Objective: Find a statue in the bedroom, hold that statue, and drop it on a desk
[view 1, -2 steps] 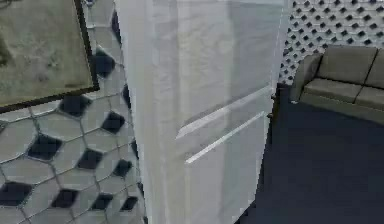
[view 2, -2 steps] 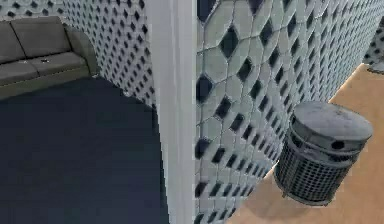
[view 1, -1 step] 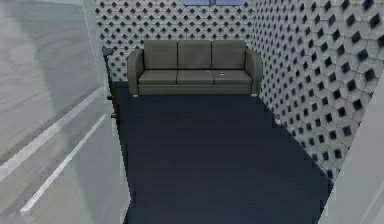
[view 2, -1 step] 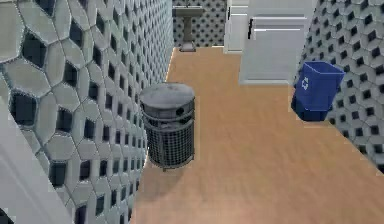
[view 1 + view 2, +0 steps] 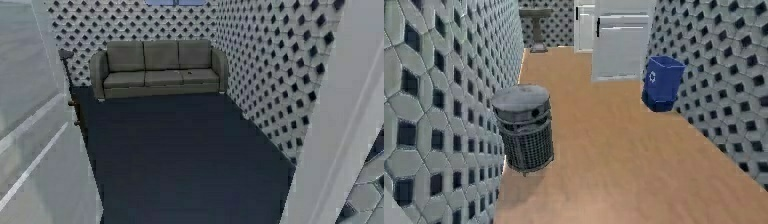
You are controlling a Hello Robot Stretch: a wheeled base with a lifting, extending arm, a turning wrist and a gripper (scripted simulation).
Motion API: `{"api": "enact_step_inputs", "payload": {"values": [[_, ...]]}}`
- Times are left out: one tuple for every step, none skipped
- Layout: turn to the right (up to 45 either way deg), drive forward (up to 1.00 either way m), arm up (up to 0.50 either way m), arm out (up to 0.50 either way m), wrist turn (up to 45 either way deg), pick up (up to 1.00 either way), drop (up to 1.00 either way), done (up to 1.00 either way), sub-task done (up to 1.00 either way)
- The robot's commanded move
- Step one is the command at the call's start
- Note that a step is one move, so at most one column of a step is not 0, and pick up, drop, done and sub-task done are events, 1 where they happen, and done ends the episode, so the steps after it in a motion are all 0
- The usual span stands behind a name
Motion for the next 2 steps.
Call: {"api": "enact_step_inputs", "payload": {"values": [[0.0,0.60,0.00,0.00,0.0,0.00,0.00,0.00,0.00],[-24.0,0.00,0.00,0.00,0.0,0.00,0.00,0.00,0.00]]}}
